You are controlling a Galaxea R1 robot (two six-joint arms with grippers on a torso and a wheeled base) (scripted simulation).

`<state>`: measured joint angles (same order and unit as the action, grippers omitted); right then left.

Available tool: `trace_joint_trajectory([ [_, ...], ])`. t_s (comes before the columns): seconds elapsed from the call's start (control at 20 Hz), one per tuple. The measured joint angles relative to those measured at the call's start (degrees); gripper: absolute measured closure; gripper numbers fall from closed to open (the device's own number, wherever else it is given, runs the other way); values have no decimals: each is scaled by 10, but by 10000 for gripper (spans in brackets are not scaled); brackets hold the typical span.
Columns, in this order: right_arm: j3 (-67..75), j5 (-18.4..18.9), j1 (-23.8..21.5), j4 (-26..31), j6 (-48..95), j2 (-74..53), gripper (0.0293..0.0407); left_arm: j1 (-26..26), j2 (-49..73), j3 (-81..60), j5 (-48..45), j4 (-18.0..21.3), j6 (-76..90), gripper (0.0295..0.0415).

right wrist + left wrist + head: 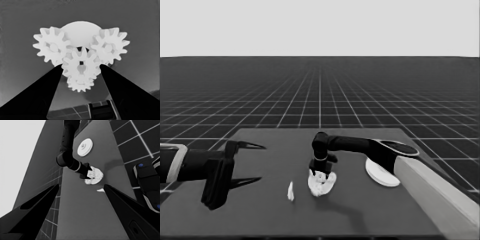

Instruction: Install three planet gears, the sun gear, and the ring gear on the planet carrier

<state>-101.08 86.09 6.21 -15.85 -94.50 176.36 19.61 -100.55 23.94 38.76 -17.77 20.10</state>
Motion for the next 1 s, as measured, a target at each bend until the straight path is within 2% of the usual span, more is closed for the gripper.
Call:
trace_joint_trajectory([
  [1.0, 0, 0, 0, 0, -120, 0, 390, 0, 0, 0, 0, 0, 0, 326],
])
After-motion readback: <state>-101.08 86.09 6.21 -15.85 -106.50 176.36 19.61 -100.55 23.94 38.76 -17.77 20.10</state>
